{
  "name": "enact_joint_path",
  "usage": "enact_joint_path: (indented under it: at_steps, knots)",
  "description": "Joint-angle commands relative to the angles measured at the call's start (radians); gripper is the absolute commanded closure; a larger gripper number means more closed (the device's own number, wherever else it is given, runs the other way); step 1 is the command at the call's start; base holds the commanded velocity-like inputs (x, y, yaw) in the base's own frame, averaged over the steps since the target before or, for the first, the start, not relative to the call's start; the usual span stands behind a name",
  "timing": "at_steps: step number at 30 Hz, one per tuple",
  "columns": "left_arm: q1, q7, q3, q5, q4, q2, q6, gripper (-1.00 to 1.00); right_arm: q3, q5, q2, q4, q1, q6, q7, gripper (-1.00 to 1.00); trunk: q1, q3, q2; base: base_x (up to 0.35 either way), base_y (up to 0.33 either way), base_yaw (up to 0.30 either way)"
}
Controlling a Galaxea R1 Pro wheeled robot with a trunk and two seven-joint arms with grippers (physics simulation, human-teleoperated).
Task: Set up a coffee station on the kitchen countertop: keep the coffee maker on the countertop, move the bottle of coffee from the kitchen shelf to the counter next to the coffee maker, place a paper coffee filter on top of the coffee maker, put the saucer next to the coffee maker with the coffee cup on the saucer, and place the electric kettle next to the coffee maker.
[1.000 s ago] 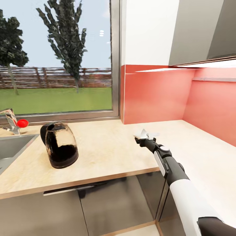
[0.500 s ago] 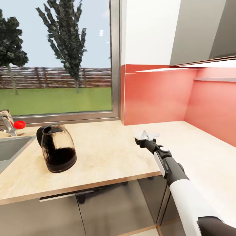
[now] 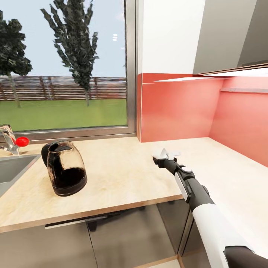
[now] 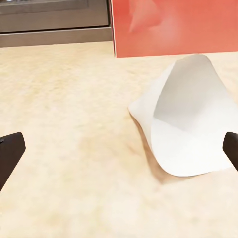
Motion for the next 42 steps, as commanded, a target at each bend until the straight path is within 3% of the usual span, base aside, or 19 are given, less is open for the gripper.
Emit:
enact_joint_path:
  at_steps: [1,42]
  knots:
    - [0.001,0.001,0.000,0.003,-0.002,0.000,0.000,-1.00,0.000,0.000,0.000,-0.001,0.000,0.005,0.003,-1.00,0.000,-0.001,-0.001,0.009,0.000,0.000]
    - [0.001,0.001,0.000,0.003,-0.002,0.000,0.000,-1.00,0.000,-0.001,0.000,0.039,0.000,0.001,0.001,-1.00,0.000,-0.001,-0.001,0.060,0.008,0.000]
